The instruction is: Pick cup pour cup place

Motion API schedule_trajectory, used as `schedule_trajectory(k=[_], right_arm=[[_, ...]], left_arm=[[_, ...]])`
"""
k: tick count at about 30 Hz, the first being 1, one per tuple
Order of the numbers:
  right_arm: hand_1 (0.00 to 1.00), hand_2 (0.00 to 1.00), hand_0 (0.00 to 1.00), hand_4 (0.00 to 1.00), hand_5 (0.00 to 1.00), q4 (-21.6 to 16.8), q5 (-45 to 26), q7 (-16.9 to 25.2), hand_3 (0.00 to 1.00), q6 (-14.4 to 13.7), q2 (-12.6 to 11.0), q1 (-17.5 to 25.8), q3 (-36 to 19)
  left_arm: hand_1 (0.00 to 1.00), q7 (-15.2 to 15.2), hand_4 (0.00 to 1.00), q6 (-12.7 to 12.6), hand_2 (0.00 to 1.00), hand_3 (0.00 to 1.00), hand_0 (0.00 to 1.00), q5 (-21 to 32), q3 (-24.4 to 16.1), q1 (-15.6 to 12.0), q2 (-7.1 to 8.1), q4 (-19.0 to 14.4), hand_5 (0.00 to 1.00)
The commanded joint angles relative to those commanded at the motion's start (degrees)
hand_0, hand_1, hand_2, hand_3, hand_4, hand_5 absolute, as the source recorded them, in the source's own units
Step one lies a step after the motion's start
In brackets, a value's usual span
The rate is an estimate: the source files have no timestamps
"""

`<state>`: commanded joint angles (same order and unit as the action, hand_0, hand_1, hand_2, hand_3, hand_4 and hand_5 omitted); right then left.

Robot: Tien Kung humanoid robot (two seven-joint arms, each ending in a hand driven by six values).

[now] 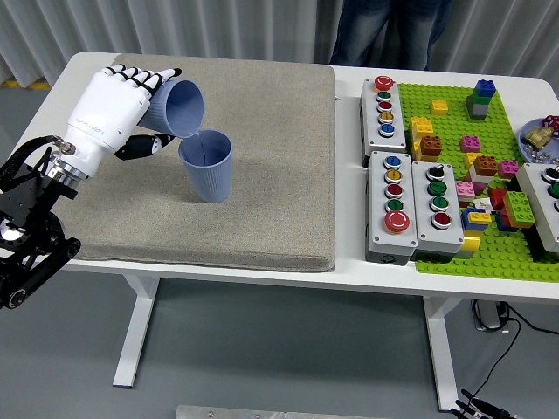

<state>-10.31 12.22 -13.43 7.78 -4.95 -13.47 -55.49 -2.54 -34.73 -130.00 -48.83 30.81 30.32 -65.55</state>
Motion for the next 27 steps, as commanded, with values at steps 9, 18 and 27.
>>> schedule_trajectory(k=[9,18,27], right_arm=[[0.702,0.743,0.763,0.225,0.193,0.0,0.0,0.1,0.622,0.0,0.0,0.1,-0.2],[0.701,0.743,0.763,0.224,0.192,0.0,0.2,0.0,0.622,0.0,0.0,0.1,-0.3],[0.701,0.743,0.763,0.224,0.190,0.0,0.3,0.1,0.622,0.0,0.1,0.3,-0.3]], left_arm=[[0.537,0.7,0.628,-0.5,0.660,0.638,0.481,0.0,1.0,0.4,0.34,-0.2,0.132],[0.539,2.3,0.587,-0.1,0.661,0.632,0.487,0.0,1.8,0.6,0.34,-0.3,0.078],[0.541,3.7,0.579,-0.2,0.660,0.631,0.491,0.0,2.5,0.9,0.59,-0.5,0.056]])
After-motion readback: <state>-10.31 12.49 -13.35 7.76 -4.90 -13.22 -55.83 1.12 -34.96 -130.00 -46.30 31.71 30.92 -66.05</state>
